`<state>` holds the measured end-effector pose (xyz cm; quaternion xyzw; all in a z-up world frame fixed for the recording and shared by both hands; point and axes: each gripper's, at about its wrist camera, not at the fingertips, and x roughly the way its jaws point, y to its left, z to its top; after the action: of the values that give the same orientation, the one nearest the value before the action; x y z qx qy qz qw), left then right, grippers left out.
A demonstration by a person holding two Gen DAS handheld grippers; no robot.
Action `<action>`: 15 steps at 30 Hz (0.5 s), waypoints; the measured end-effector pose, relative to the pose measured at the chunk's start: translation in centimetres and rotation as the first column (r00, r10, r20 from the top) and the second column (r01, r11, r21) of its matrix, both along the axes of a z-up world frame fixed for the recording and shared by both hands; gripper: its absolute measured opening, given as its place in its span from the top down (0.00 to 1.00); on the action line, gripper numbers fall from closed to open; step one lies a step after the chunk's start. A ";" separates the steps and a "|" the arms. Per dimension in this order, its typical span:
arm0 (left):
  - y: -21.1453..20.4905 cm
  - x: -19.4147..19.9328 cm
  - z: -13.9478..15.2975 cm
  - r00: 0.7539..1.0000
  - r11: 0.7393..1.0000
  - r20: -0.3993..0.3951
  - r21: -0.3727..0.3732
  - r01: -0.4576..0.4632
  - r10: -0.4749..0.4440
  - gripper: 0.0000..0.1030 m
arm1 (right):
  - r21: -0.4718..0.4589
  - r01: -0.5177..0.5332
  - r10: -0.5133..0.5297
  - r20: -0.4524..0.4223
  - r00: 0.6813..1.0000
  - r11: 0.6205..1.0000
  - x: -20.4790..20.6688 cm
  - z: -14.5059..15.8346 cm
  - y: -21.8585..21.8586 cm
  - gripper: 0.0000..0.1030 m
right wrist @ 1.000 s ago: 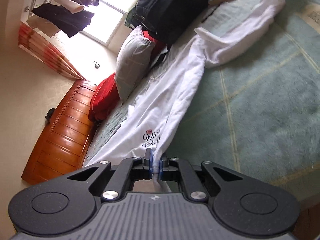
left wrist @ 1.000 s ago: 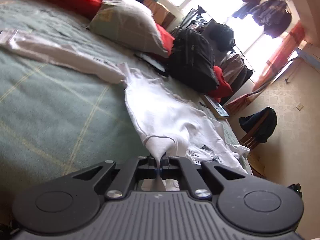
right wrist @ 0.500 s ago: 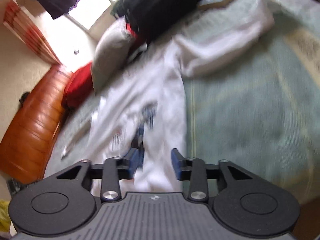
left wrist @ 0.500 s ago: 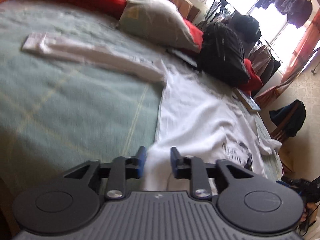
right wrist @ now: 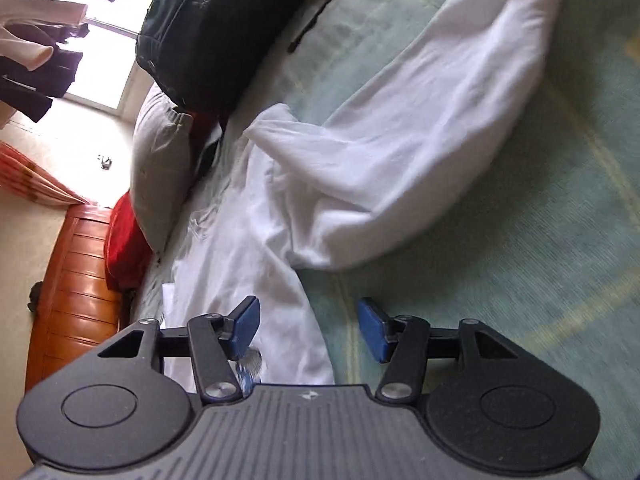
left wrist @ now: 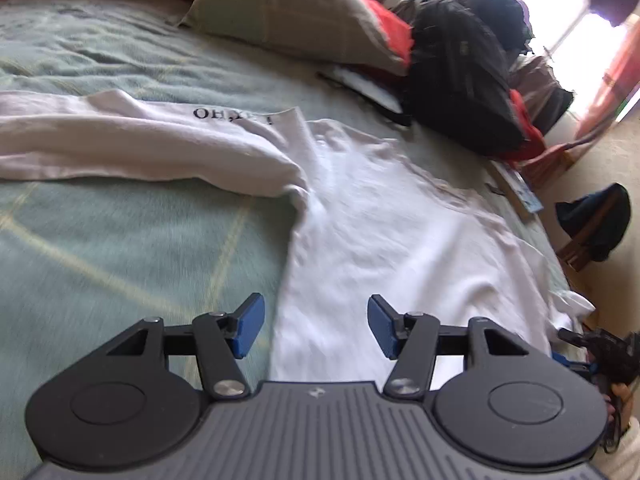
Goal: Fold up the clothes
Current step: 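Regrasp the shirt edge with the left gripper while the right gripper tugs the sleeve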
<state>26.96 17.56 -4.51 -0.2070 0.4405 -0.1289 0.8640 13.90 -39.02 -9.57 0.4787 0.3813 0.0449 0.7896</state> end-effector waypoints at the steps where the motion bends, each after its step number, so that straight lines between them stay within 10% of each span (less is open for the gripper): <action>1: 0.1 0.8 -0.5 1.000 1.000 -0.010 -0.013 -0.006 0.006 0.45 | 0.001 0.010 -0.010 0.002 1.000 1.000 0.5 0.0 -0.1 0.39; 10: -0.4 5.9 -2.0 1.000 0.998 -0.019 -0.057 -0.006 0.005 0.44 | 0.021 0.104 -0.104 0.018 0.994 0.994 3.9 -0.5 -1.7 0.39; 15: -0.8 7.7 -1.6 1.000 1.000 -0.001 -0.004 -0.003 0.003 0.92 | -0.078 0.152 -0.151 0.019 0.988 0.985 4.8 -0.3 -1.9 0.74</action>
<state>34.65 16.77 -6.09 -0.2094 0.4404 -0.1284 0.8636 18.66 -40.97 -9.89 0.4745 0.3401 -0.0273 0.8114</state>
